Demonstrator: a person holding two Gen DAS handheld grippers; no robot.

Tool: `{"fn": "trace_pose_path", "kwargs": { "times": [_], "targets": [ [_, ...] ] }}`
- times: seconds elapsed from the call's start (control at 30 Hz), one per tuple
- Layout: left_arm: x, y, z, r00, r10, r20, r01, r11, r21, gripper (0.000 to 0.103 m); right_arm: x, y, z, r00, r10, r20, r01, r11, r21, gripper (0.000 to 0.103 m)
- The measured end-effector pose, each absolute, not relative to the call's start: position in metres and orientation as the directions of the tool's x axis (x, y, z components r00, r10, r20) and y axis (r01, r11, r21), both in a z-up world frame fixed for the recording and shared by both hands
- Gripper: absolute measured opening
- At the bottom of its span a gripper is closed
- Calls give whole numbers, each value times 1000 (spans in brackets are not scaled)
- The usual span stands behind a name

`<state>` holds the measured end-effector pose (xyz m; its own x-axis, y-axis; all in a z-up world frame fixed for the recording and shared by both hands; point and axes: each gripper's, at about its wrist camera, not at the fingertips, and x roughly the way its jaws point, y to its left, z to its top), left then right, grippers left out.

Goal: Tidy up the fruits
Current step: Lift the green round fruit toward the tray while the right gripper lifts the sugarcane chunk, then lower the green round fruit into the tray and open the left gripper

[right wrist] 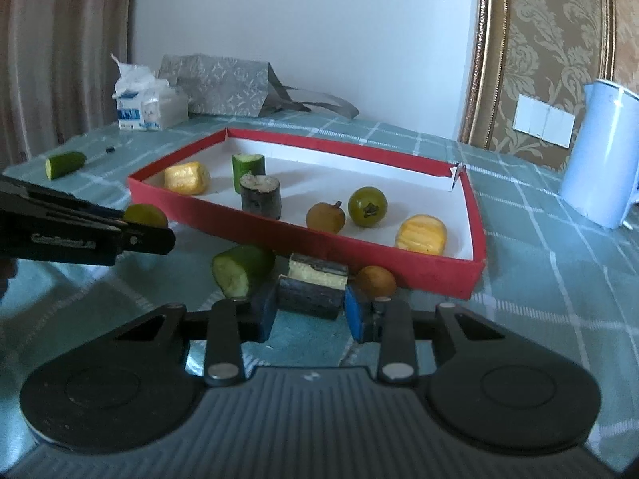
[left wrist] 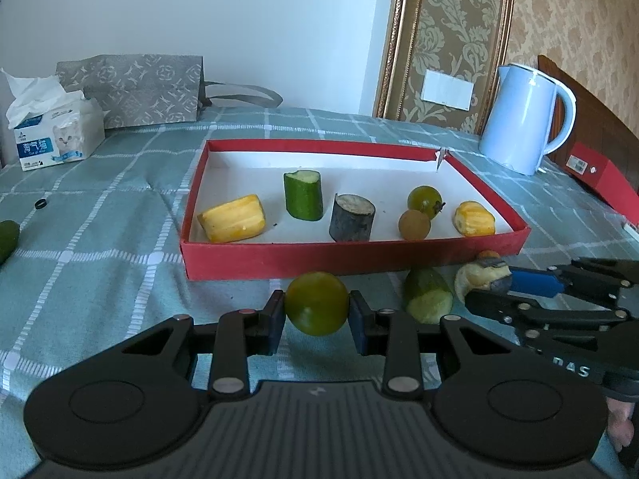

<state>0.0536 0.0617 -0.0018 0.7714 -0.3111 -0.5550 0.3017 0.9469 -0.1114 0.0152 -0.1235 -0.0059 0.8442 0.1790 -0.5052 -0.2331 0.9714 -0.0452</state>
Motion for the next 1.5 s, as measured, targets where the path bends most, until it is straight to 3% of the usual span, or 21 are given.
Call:
{"fn": "trace_pose_path", "kwargs": {
  "times": [0.87,1.23,1.5],
  "targets": [
    [64,48,13,812,-214,-543,249,969,-10,33,3,-146,12,879,224,-421,-210,974,80,33],
    [109,27,32,844,-180,-506,232,972,40,33,5,-150,12,879,225,-420,-200,974,102,33],
    [150,16,24,835,-147,-530,193,981,33,34,8,-151,9,873,217,-437,-190,976,106,33]
  ]
}}
